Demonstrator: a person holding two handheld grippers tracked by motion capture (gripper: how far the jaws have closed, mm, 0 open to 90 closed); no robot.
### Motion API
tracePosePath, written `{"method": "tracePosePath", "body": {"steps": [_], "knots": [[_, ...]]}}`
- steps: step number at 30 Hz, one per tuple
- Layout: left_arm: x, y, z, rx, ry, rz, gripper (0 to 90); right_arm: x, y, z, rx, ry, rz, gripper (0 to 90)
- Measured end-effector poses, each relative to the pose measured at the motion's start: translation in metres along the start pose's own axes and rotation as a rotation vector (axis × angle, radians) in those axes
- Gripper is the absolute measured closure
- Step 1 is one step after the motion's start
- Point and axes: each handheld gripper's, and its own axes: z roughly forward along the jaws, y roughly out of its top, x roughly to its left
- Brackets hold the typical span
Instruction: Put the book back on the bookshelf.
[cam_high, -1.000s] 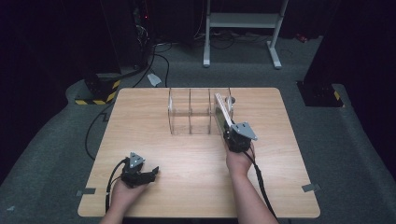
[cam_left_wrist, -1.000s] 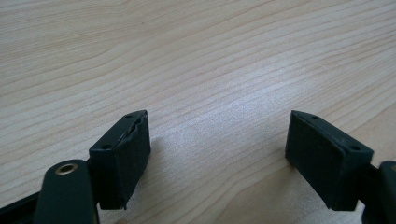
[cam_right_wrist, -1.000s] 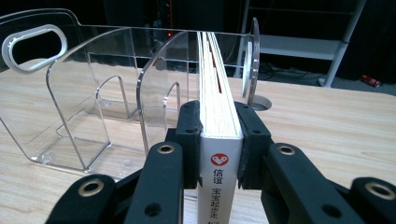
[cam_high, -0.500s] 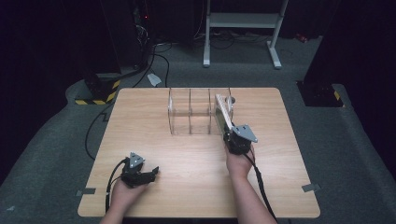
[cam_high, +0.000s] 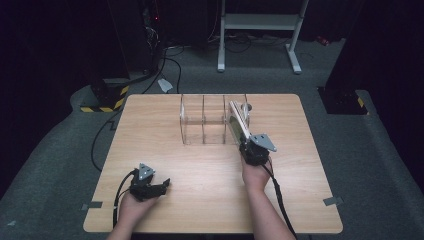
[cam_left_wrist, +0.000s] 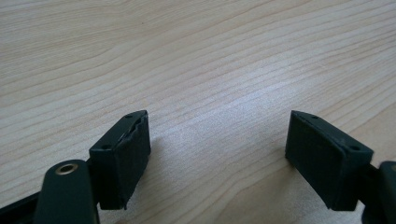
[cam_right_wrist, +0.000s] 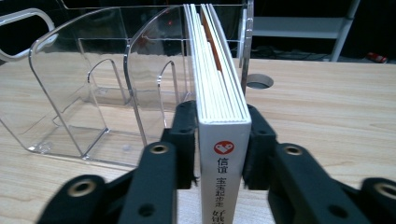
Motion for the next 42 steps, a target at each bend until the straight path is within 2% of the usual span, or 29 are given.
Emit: {"method": "tracePosePath", "body": {"steps": [3,13,22,28,42], "knots": [[0.000,0.000,0.000,0.000,0.000,0.000,22.3,0.002,-0.001,0.000,-0.010,-0.016,-0.014,74.5],[0.000,0.000,0.000,0.000,-0.001,0.000,22.3,0.013,0.000,0.003,-0.059,-0.063,-0.054,75.3],[0.000,0.000,0.000,0.000,0.000,0.000,22.3,0.012,0.004,0.007,-0.077,-0.091,-0.037,75.3],[0.000,0.000,0.000,0.000,0.000,0.000,22.3,0.014,0.010,0.009,-0.091,-0.099,-0.042,75.3],[0.000,0.000,0.000,0.000,-0.001,-0.002,22.5,0.013,0.010,0.012,-0.087,-0.118,-0.027,75.2]]}}
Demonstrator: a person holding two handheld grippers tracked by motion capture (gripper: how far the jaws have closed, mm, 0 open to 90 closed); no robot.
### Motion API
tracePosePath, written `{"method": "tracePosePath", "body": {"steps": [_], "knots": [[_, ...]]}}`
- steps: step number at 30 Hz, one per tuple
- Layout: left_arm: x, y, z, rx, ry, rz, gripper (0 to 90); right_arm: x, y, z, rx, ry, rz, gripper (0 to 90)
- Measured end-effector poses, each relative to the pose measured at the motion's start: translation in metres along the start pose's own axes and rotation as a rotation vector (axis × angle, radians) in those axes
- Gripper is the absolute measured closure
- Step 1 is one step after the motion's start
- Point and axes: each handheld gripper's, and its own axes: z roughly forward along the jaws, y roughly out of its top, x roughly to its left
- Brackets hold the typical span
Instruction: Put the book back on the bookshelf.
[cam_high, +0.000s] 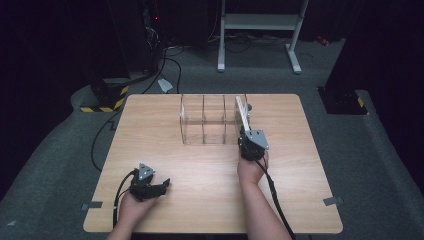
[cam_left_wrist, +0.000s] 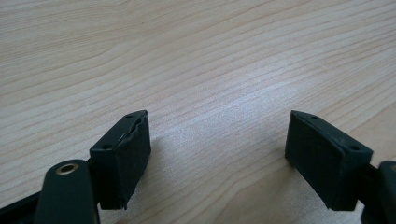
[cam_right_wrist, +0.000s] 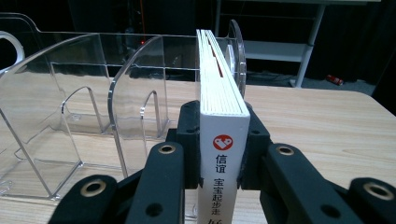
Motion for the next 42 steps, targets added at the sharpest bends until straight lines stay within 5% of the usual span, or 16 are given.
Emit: {"method": "tracePosePath", "body": {"steps": [26,39,42], "knots": [[0.000,0.000,0.000,-0.002,-0.001,-0.003,22.8,-0.002,-0.004,-0.001,0.039,0.008,0.035,70.7],[0.000,0.000,0.000,-0.002,-0.001,-0.003,22.7,-0.007,0.001,-0.008,0.036,0.063,0.040,51.2],[0.000,-0.001,-0.001,-0.003,0.000,-0.004,22.7,-0.012,-0.001,-0.026,0.040,0.110,0.031,45.2]]}}
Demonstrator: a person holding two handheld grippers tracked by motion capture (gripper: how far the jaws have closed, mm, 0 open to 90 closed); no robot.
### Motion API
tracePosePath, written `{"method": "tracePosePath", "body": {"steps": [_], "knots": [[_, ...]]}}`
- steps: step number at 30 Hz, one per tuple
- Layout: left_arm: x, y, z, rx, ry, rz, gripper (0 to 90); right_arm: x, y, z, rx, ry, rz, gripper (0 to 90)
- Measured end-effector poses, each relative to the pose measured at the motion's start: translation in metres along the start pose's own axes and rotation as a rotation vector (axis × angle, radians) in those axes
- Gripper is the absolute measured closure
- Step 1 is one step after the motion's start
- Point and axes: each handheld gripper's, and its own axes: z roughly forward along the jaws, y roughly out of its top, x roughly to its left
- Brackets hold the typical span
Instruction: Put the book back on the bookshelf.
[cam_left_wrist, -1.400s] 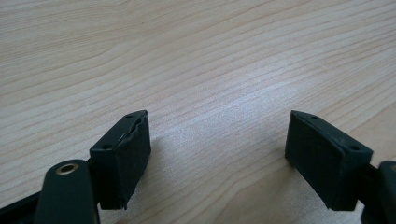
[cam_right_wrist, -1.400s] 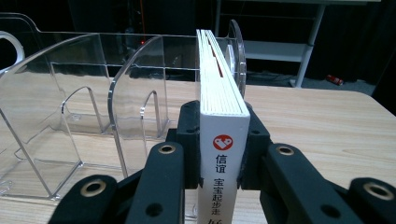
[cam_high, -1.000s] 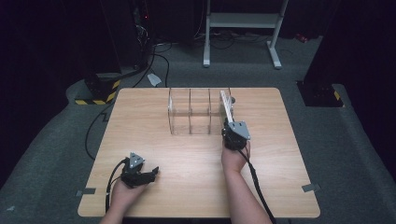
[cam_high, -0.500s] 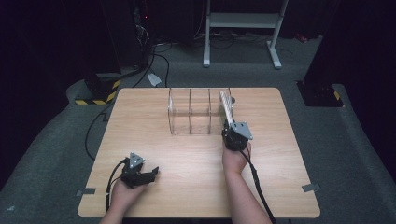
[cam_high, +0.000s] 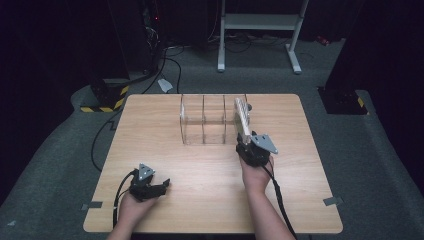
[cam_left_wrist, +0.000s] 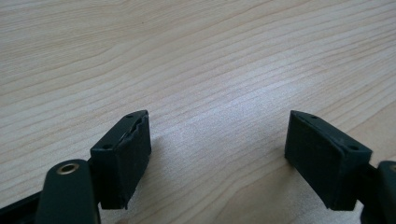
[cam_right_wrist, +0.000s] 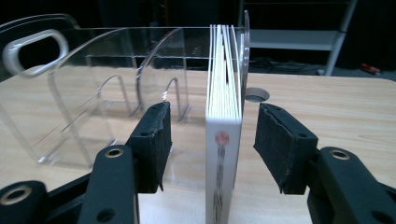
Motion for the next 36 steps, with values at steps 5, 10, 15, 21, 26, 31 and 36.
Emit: {"method": "tracePosePath", "body": {"steps": [5,10,15,21,26,31,36], "knots": [[0.000,0.000,0.000,0.001,0.001,-0.002,22.9,-0.008,-0.019,-0.022,0.028,0.040,-0.042,67.9],[0.000,0.000,-0.001,0.001,0.002,0.001,22.9,-0.009,-0.037,-0.018,0.085,0.057,-0.076,80.8],[0.000,0.000,-0.001,0.001,0.003,0.000,22.9,-0.004,-0.040,-0.010,0.094,0.063,-0.095,80.7],[0.000,0.000,-0.001,0.002,0.002,-0.001,22.9,-0.003,-0.039,-0.006,0.090,0.054,-0.100,79.5],[0.000,0.000,-0.001,0.002,0.003,-0.001,22.9,-0.005,-0.039,-0.003,0.098,0.044,-0.094,79.1],[0.000,0.000,-0.001,0.002,0.002,0.000,22.9,-0.005,-0.038,-0.001,0.093,0.046,-0.092,79.0],[0.000,0.000,-0.001,0.001,0.001,-0.003,22.9,-0.002,-0.036,0.000,0.085,0.048,-0.093,78.8]]}}
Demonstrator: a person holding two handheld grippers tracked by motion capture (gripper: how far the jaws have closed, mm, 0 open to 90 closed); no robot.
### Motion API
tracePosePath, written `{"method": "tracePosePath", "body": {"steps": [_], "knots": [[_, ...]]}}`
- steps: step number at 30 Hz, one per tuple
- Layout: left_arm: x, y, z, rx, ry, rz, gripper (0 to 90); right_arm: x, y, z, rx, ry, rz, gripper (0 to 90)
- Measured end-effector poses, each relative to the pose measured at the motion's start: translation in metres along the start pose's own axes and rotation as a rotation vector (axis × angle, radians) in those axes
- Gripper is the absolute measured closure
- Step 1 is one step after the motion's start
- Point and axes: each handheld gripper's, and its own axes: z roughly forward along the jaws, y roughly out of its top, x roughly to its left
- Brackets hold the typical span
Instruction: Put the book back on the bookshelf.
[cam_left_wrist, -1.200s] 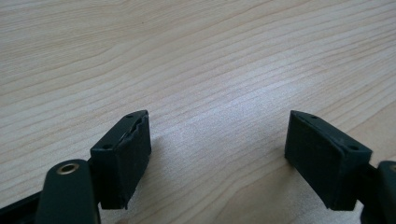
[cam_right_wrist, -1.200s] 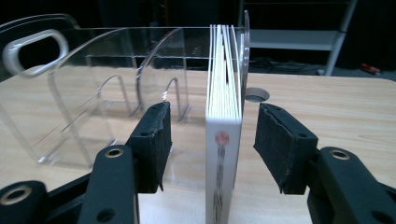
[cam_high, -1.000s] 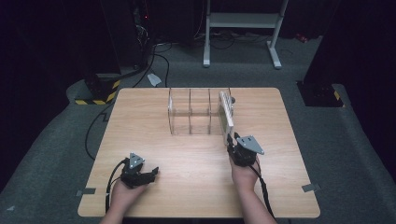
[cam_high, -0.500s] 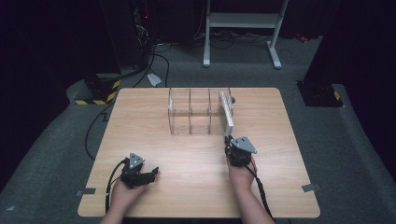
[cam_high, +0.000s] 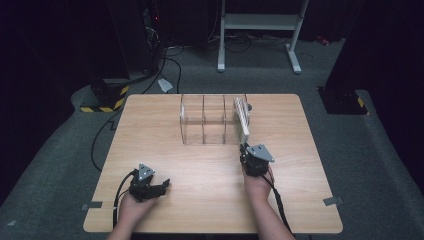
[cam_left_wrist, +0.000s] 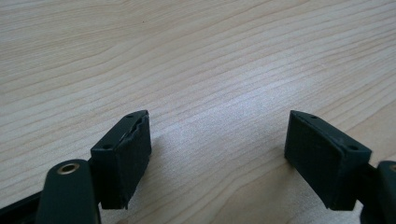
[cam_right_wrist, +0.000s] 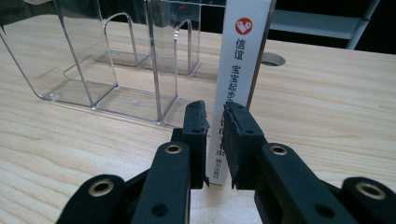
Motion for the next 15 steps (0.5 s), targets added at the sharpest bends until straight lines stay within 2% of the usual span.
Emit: {"method": "tracePosePath", "body": {"steps": [15], "knots": [[0.0001,0.0000,-0.0001,0.002,0.000,0.002,22.9,0.0012,0.0031,0.0036,-0.007,-0.004,0.008,78.2]]}}
